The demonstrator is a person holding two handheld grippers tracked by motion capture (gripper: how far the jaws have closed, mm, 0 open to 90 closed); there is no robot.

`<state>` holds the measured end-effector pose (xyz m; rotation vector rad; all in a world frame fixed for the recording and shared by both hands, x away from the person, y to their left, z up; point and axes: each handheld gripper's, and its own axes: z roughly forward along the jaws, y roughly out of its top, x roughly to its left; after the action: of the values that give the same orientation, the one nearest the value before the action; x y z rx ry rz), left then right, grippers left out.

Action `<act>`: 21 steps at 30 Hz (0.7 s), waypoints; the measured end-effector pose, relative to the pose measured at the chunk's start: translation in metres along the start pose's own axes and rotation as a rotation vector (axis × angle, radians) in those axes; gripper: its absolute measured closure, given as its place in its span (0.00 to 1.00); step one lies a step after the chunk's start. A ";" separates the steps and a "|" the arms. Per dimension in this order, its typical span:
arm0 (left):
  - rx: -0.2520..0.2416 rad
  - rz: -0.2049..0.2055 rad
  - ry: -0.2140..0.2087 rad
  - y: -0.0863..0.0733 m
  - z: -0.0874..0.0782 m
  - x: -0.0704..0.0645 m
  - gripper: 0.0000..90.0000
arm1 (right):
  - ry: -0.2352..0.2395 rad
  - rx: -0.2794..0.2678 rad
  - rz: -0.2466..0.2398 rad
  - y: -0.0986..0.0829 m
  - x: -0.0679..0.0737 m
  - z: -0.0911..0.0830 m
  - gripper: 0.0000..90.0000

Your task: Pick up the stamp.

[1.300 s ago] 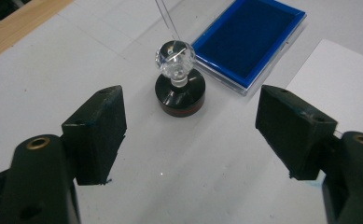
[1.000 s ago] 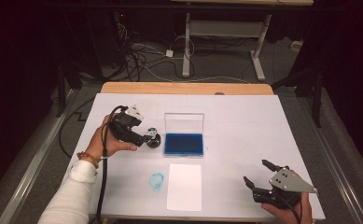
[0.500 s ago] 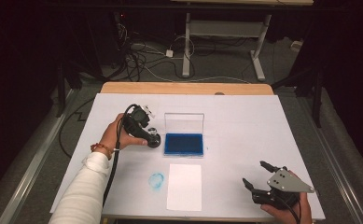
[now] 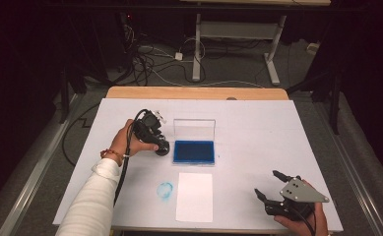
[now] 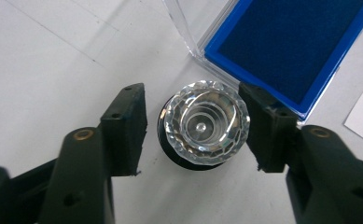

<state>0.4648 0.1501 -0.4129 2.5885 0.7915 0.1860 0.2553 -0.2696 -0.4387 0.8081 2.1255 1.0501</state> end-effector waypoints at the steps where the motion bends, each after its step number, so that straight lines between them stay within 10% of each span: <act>1: 0.000 -0.001 -0.001 0.000 0.000 0.000 0.51 | 0.000 0.001 0.000 0.000 0.000 0.000 0.25; 21: 0.035 0.034 0.017 0.002 0.000 -0.006 0.61 | 0.002 0.019 -0.017 -0.001 0.002 0.002 0.26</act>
<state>0.4609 0.1449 -0.4121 2.6382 0.7633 0.2063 0.2552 -0.2680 -0.4405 0.7973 2.1434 1.0232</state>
